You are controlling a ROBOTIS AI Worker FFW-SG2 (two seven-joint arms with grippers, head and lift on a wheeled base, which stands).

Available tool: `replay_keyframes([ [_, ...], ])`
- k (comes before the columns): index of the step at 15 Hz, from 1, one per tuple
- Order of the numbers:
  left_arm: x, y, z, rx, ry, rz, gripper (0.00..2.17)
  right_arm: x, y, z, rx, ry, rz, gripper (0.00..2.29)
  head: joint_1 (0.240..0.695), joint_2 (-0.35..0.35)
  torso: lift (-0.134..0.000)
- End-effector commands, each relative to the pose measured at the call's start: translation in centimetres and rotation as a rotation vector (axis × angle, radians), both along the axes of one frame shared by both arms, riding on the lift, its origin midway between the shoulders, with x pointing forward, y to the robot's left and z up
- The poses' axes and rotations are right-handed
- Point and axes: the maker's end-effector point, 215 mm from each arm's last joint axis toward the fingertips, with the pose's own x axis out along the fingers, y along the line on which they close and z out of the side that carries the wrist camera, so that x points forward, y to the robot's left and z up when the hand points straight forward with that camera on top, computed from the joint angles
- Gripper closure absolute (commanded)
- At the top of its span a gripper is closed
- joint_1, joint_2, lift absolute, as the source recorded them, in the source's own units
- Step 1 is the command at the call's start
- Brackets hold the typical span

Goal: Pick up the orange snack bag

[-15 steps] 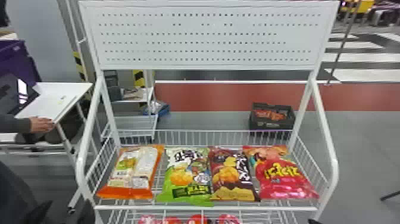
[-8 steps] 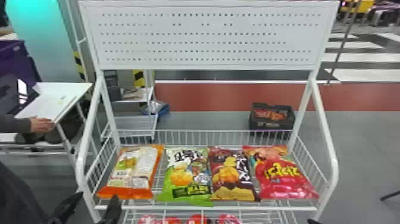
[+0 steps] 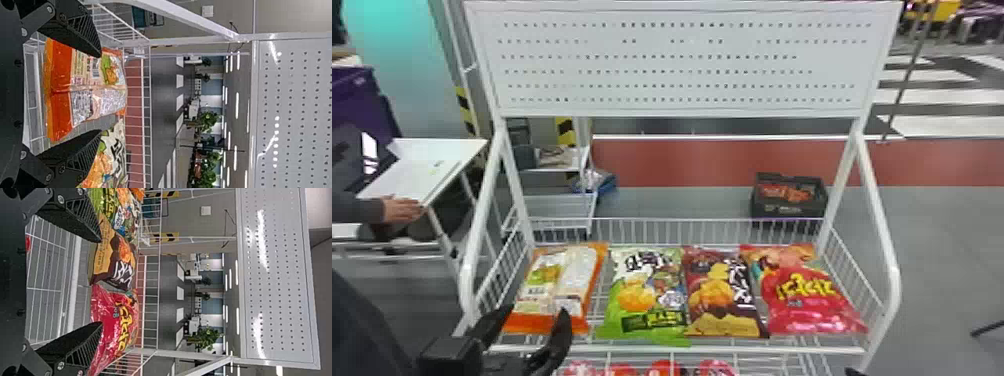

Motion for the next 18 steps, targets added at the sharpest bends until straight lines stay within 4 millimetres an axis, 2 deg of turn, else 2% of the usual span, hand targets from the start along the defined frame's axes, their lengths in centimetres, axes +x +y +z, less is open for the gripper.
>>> replay_keyframes([
  [1,1.8,-0.7,-0.3,0.010,0.008,-0.005,0.23,0.0,0.4,-0.1,0.002,0.001,0.006,0.14,0.499,0.000,0.000],
  [6,5.9,-0.8,-2.6,0.041,0.067,-0.001,0.23,0.1,0.3,0.0,0.004,-0.002,0.003,0.14,0.499,0.000,0.000],
  [8,6.8,-0.5,-3.5,0.044,0.085,0.005,0.23,0.0,0.3,-0.1,0.003,0.001,0.003,0.14,0.499,0.000,0.000],
  [15,8.8,0.9,-5.6,0.053,0.141,0.025,0.23,-0.1,0.2,-0.1,0.002,0.002,0.001,0.14,0.499,0.000,0.000],
  [17,9.1,1.2,-6.1,0.056,0.154,0.029,0.34,-0.1,0.2,0.0,0.002,0.001,0.001,0.14,0.499,0.000,0.000],
  [18,9.1,1.2,-6.2,0.055,0.157,0.028,0.49,-0.1,0.1,-0.1,0.000,0.002,0.001,0.14,0.499,0.000,0.000],
])
